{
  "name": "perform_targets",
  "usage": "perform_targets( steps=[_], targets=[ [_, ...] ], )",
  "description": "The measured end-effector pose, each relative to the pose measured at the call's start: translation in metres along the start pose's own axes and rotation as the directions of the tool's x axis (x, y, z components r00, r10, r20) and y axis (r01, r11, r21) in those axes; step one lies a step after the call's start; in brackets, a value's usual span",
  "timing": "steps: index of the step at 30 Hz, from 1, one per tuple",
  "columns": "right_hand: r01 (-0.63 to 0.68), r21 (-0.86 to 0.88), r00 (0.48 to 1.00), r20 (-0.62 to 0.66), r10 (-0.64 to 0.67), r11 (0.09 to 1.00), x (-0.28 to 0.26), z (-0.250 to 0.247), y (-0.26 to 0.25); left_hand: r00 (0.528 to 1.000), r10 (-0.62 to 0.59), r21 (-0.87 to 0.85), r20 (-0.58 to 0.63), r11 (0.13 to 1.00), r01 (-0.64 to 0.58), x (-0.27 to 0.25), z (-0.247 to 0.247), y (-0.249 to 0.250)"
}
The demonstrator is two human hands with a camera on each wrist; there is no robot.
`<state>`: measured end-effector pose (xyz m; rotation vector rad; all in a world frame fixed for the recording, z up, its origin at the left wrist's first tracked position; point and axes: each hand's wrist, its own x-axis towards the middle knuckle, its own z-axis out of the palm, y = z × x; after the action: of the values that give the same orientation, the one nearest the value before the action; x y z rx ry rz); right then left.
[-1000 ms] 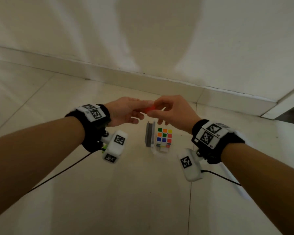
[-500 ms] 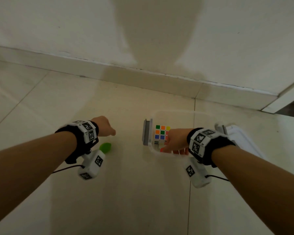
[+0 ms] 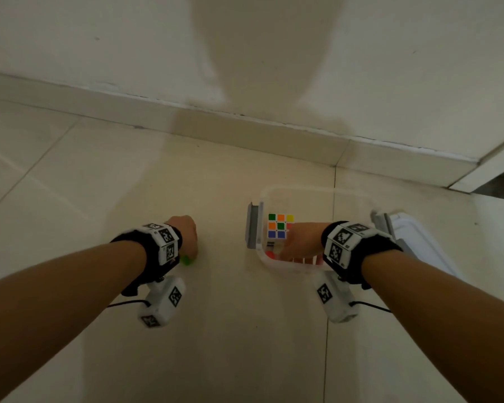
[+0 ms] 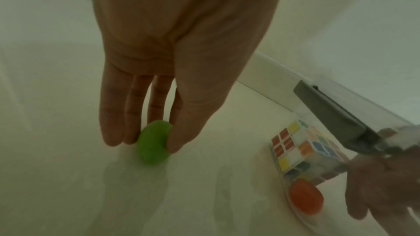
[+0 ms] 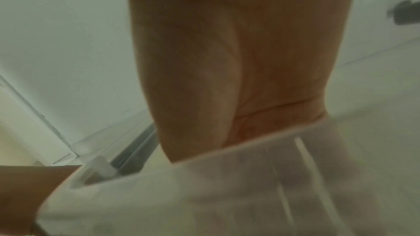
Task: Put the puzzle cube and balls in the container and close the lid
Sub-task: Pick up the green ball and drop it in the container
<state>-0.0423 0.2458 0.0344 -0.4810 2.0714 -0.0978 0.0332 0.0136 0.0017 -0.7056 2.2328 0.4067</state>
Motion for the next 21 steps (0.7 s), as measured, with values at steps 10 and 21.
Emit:
perform_targets(
  steps=[10,21],
  targets=[
    [0.464,0.543,0.828,-0.547,-0.124,0.700,-0.028,-0.047,0.001,0.923,0.324,-0.850,-0.208,0.407,-0.334,-0.041,-0.062,0.044],
    [0.265,0.712,0.957,-0.278,-0.086,0.650,-0.042,-0.052,0.023,0.828,0.492,-0.691,-0.270,0.500,-0.522,-0.072,-0.046,0.095]
  ],
)
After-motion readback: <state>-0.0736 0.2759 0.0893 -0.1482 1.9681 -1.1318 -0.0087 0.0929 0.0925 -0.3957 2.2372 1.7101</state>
